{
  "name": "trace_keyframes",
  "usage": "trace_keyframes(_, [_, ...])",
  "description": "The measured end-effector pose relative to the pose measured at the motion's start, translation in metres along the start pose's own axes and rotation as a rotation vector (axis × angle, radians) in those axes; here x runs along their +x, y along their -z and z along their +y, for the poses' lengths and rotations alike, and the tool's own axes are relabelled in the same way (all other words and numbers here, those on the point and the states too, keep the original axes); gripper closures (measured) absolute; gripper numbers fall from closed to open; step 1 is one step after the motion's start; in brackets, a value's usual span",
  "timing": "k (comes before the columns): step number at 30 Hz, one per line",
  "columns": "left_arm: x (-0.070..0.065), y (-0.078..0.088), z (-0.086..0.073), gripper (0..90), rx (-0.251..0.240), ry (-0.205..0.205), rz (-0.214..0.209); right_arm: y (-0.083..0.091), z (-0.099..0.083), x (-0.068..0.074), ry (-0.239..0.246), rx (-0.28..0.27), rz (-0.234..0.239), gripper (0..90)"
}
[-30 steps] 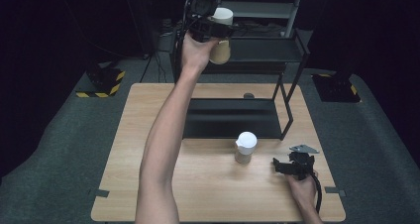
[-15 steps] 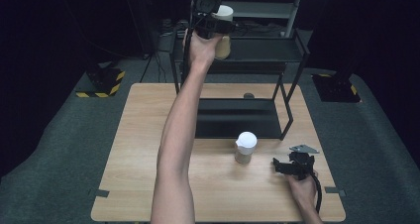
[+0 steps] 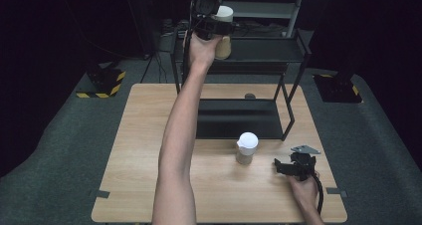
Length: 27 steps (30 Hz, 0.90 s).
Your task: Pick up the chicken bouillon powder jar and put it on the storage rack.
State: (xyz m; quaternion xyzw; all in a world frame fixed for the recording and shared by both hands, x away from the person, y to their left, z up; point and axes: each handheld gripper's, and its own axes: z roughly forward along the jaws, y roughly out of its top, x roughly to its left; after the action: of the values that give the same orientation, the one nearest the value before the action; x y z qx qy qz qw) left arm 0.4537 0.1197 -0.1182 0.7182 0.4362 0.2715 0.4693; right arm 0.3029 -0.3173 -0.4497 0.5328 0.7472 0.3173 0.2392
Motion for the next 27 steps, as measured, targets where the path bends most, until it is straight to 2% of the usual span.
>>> trace_keyframes(11, [0.002, 0.001, -0.005, 33.1, -0.017, 0.004, -0.009, 0.000, 0.000, 0.000, 0.000, 0.000, -0.001, 2.4])
trace_keyframes(12, [0.004, 0.001, -0.006, 30.1, -0.026, 0.012, -0.020, 0.000, 0.000, 0.000, 0.000, 0.000, -0.001, 2.4])
trace_keyframes(13, [0.007, 0.004, -0.009, 23.1, -0.037, 0.030, -0.039, 0.000, 0.000, 0.000, 0.000, 0.000, 0.000, 2.4])
trace_keyframes(14, [0.007, 0.004, -0.009, 15.9, -0.037, 0.030, -0.039, 0.000, 0.000, 0.000, 0.000, 0.000, 0.000, 2.4])
trace_keyframes(16, [0.007, 0.004, -0.010, 15.9, -0.039, 0.029, -0.040, 0.000, 0.000, 0.000, 0.000, 0.000, -0.001, 2.4])
trace_keyframes(21, [0.003, 0.013, -0.015, 8.9, -0.035, -0.008, -0.043, 0.000, 0.000, 0.000, -0.001, 0.000, -0.001, 2.4])
trace_keyframes(27, [0.005, 0.026, -0.027, 6.4, -0.042, 0.001, -0.035, 0.000, 0.000, 0.001, -0.003, 0.001, -0.004, 2.5])
